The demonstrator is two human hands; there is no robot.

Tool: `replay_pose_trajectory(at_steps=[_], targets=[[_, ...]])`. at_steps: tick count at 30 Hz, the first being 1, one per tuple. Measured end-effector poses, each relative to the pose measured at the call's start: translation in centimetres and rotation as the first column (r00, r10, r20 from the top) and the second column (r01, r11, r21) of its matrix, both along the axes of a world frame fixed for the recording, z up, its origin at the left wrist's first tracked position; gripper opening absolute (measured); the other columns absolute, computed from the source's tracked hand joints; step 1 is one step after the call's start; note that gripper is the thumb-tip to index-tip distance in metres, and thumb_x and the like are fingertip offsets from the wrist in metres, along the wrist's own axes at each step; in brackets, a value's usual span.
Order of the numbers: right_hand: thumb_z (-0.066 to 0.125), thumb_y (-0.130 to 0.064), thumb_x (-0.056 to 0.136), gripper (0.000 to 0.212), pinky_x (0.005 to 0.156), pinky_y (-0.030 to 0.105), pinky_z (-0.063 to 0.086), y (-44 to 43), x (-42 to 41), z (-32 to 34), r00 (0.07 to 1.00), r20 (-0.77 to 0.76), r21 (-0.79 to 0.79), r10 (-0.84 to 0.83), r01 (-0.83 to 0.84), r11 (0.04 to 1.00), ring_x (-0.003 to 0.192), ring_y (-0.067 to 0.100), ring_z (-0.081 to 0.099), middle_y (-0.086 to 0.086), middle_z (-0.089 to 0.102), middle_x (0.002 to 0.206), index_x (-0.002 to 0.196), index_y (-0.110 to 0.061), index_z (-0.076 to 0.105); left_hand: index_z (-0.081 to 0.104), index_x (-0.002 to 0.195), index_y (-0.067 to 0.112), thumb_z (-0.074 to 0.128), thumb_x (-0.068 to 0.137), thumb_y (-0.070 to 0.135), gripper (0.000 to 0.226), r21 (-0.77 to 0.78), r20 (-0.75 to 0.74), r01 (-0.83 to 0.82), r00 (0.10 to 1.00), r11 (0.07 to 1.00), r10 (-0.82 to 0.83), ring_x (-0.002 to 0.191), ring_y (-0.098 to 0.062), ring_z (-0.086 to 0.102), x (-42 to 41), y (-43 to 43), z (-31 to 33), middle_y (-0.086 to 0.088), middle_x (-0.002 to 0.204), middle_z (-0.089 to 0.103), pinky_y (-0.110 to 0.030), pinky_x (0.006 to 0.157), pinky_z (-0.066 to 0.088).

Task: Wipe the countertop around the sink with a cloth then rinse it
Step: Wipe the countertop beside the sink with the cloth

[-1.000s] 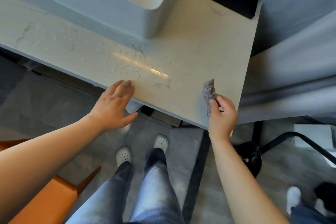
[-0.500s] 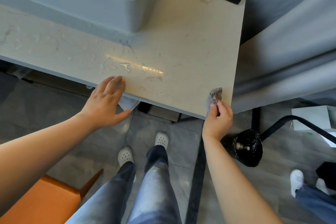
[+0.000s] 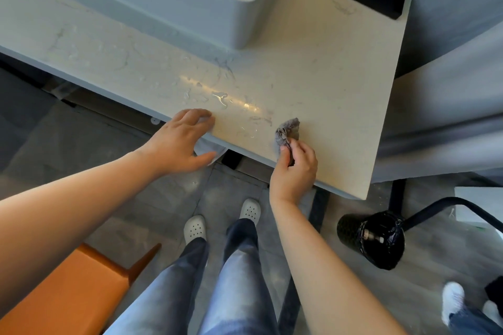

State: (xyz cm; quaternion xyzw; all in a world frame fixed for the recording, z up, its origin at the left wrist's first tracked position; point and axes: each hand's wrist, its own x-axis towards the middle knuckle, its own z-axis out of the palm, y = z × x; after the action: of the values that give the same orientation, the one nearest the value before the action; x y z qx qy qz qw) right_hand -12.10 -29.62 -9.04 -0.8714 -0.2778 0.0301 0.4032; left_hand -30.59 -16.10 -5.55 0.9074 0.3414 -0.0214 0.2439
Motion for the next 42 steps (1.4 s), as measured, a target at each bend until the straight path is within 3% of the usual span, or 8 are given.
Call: replay_pose_trajectory(at_steps=[6, 11, 15, 20, 27, 32, 36, 42], targets=[[0.065, -0.012, 0.086, 0.021, 0.073, 0.006, 0.035, 1.6, -3.3, 0.0, 0.978, -0.018, -0.020, 0.210, -0.210, 0.977, 0.094, 0.013, 0.056, 0.000, 0.066, 0.106, 0.106, -0.011, 0.071, 0.042, 0.140, 0.007, 0.042, 0.078, 0.056, 0.079, 0.035, 0.020, -0.052, 0.998, 0.998, 0.051, 0.134, -0.027, 0.031, -2.2, -0.8, -0.3, -0.009, 0.142, 0.040, -0.042, 0.106, 0.034], [0.065, -0.007, 0.085, 0.016, 0.072, 0.008, 0.045, 2.0, -3.5, 2.4, 0.889, -0.294, 0.079, 0.350, -0.342, 0.936, 0.084, 0.005, 0.060, -0.012, 0.062, 0.091, 0.098, -0.013, 0.072, 0.040, 0.140, 0.004, 0.042, 0.079, 0.056, 0.080, 0.082, -0.028, -0.100, 0.994, 0.992, 0.103, 0.132, -0.031, 0.031, -3.3, -0.8, -0.3, -0.013, 0.139, 0.041, -0.047, 0.102, 0.039], [0.064, -0.005, 0.085, 0.022, 0.072, 0.005, 0.043, 3.2, 0.8, 5.0, 0.953, -0.217, 0.176, 0.213, -0.177, 0.968, 0.083, -0.001, 0.059, -0.010, 0.063, 0.088, 0.095, -0.024, 0.067, 0.039, 0.141, 0.004, 0.039, 0.078, 0.058, 0.083, 0.083, -0.066, -0.111, 0.991, 0.990, 0.116, 0.131, -0.033, 0.031, -3.3, -0.4, -0.4, -0.014, 0.138, 0.040, -0.047, 0.103, 0.038], [0.063, -0.013, 0.088, 0.019, 0.067, -0.001, 0.037, 6.3, 6.5, 3.5, 0.986, -0.154, 0.012, 0.062, -0.061, 0.998, 0.086, 0.006, 0.057, 0.003, 0.068, 0.102, 0.105, -0.008, 0.070, 0.041, 0.140, 0.005, 0.038, 0.076, 0.059, 0.084, 0.065, -0.078, -0.121, 0.989, 0.991, 0.126, 0.130, -0.033, 0.031, -3.0, -0.1, -0.8, -0.013, 0.137, 0.040, -0.048, 0.101, 0.040], [0.063, -0.010, 0.088, 0.024, 0.070, -0.005, 0.030, 8.6, 3.7, 1.6, 0.979, -0.065, -0.026, 0.196, -0.198, 0.980, 0.094, 0.010, 0.055, 0.006, 0.065, 0.110, 0.110, -0.005, 0.068, 0.045, 0.138, 0.006, 0.038, 0.077, 0.057, 0.080, 0.089, -0.093, -0.096, 0.990, 0.991, 0.104, 0.127, -0.032, 0.035, -3.1, 0.1, -0.8, -0.012, 0.135, 0.044, -0.046, 0.100, 0.040], [0.064, -0.010, 0.086, 0.024, 0.075, 0.008, 0.034, 8.5, -0.5, 0.6, 0.948, -0.031, -0.012, 0.315, -0.316, 0.949, 0.098, 0.019, 0.059, 0.004, 0.066, 0.109, 0.109, -0.007, 0.070, 0.044, 0.139, 0.008, 0.037, 0.078, 0.058, 0.079, 0.073, -0.105, -0.081, 0.991, 0.994, 0.088, 0.128, -0.030, 0.034, -3.4, 0.5, -0.7, -0.010, 0.136, 0.043, -0.046, 0.103, 0.039], [0.065, -0.011, 0.086, 0.023, 0.075, 0.004, 0.032, 7.2, -3.6, 0.0, 0.917, -0.025, -0.033, 0.399, -0.400, 0.916, 0.096, 0.017, 0.057, 0.004, 0.066, 0.107, 0.108, -0.007, 0.070, 0.045, 0.140, 0.011, 0.037, 0.078, 0.058, 0.078, 0.038, -0.087, -0.066, 0.994, 0.997, 0.069, 0.129, -0.028, 0.033, -3.9, 1.2, -0.7, -0.008, 0.136, 0.043, -0.045, 0.106, 0.037], [0.066, -0.007, 0.084, 0.021, 0.079, 0.009, 0.044, 5.0, -6.8, 1.3, 0.836, -0.231, 0.036, 0.498, -0.504, 0.863, 0.092, 0.011, 0.060, -0.001, 0.065, 0.099, 0.105, -0.007, 0.071, 0.046, 0.139, 0.015, 0.038, 0.077, 0.055, 0.074, 0.023, -0.065, -0.002, 0.998, 1.000, 0.004, 0.130, -0.027, 0.034, -4.8, 2.5, -0.3, -0.004, 0.138, 0.043, -0.042, 0.105, 0.036]])
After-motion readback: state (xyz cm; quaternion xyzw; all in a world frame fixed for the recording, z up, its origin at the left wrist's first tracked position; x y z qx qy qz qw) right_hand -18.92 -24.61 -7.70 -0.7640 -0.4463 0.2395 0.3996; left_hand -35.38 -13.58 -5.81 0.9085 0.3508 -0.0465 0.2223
